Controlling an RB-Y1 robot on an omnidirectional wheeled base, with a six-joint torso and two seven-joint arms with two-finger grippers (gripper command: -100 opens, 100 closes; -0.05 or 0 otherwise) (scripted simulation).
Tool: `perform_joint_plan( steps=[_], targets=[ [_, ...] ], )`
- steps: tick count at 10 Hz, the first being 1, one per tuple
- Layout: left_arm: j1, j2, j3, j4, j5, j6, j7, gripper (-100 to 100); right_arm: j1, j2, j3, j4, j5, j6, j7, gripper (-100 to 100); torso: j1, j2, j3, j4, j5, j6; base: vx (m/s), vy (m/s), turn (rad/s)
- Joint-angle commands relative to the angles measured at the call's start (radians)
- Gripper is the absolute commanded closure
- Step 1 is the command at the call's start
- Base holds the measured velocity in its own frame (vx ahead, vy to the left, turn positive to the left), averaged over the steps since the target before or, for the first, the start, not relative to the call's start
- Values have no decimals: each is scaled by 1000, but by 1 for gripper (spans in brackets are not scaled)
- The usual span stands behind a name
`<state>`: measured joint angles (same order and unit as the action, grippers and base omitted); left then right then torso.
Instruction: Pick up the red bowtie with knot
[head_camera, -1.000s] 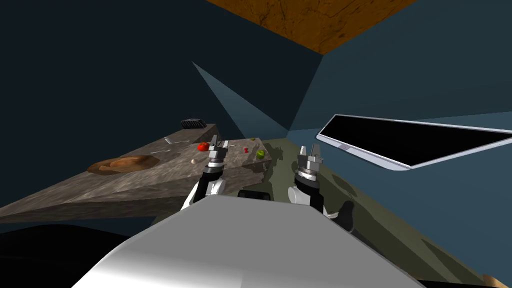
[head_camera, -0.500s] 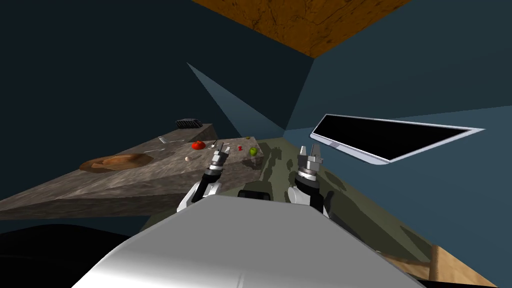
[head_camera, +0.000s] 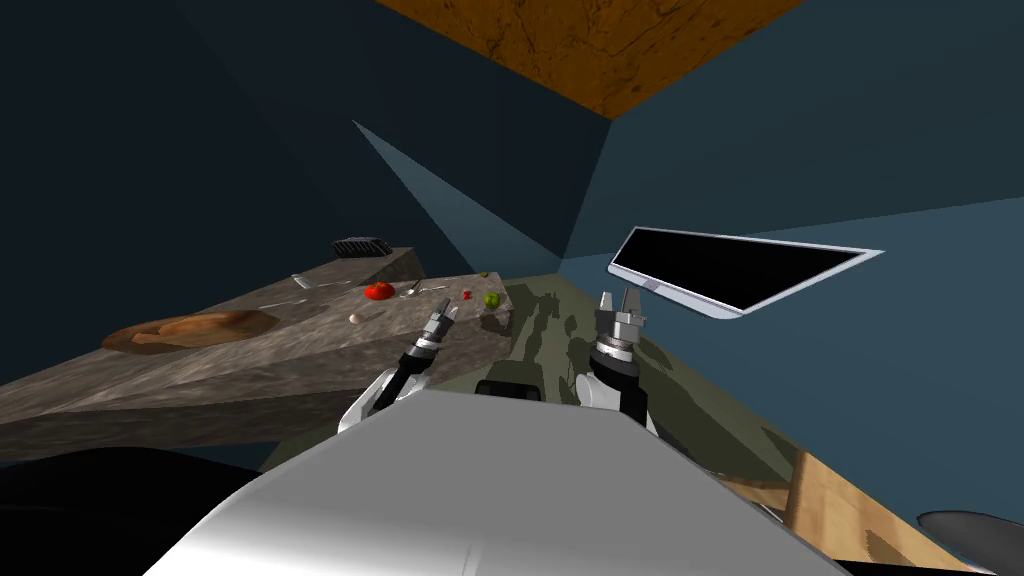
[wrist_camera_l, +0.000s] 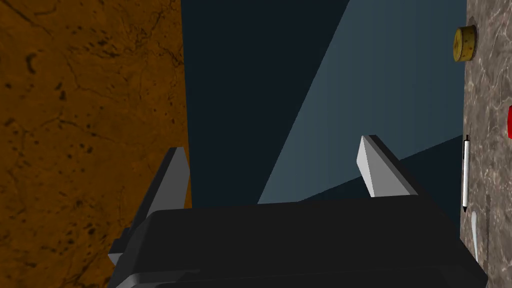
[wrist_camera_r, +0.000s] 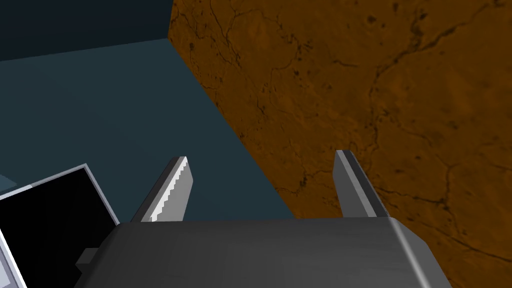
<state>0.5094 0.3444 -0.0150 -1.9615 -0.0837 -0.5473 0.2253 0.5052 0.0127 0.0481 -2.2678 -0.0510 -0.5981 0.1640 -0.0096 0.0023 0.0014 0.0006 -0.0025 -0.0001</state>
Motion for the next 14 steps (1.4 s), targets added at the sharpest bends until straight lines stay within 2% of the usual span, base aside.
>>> perform_joint_plan(
  steps=[1, 2, 3, 4, 5, 6, 7, 8, 9, 11, 12, 13, 14],
  targets=[
    [8, 45, -1, 50, -21, -10, 20, -100, 0, 0, 0, 0, 0, 0, 0, 0, 0, 0, 0, 0, 0, 0, -13, -163, -88],
    [8, 45, -1, 73, -21, -10, 20, -100, 0, 0, 0, 0, 0, 0, 0, 0, -1, -1, 0, 0, 0, 0, 8, -123, -49],
    [16, 88, 5, 106, -35, -27, 43, -100, 0, 0, 0, 0, 0, 0, 0, 0, 2, -2, -1, 0, 0, 0, 18, -130, -98],
    [16, 88, 5, 137, -35, -27, 43, -100, 0, 0, 0, 0, 0, 0, 0, 0, 2, -2, -1, 0, 0, 0, 8, -107, -54],
    [23, 133, 11, 167, -51, -45, 66, -100, 0, 0, 0, 0, 0, 0, 0, 0, 3, -2, -1, 0, 1, 0, 14, -152, -115],
    [23, 133, 11, 203, -51, -45, 66, -100, 0, 0, 0, 0, 0, 0, 0, 0, 1, -2, -1, 0, 0, 0, 19, -124, -46],
    [31, 177, 16, 233, -67, -65, 89, -100, 0, 0, 0, 0, 0, 0, 0, 0, 2, -3, -1, -1, 0, 0, -1, -145, -116],
    [31, 177, 16, 267, -67, -65, 89, -100, 0, 0, 0, 0, 0, 0, 0, 0, 1, -2, -1, 0, 0, 0, 19, -114, -52],
    [40, 213, 21, 303, -84, -86, 111, -100, 0, 0, 0, 0, 0, 0, 0, 0, 3, -2, -1, 0, 1, 0, 60, -115, -118],
    [40, 223, 21, 344, -84, -86, 111, -100, 0, 0, 0, 0, 0, 0, 0, 0, 4, -5, -3, -1, 1, 0, 38, -70, -23],
    [48, 269, 26, 379, -102, -108, 133, -100, 0, 0, 0, 0, 0, 0, 0, 0, 7, -3, -2, -1, 1, 0, 28, -102, -140],
    [48, 269, 26, 415, -102, -108, 133, -100, 0, 0, 0, 0, 0, 0, 0, 0, 4, -3, -2, -1, 1, 0, 32, -89, -75],
    [57, 306, 30, 461, -121, -131, 155, -100, 0, 0, 0, 0, 0, 0, 0, 0, 5, -3, -2, -1, 1, 0, 54, -45, -177]
  ],
)
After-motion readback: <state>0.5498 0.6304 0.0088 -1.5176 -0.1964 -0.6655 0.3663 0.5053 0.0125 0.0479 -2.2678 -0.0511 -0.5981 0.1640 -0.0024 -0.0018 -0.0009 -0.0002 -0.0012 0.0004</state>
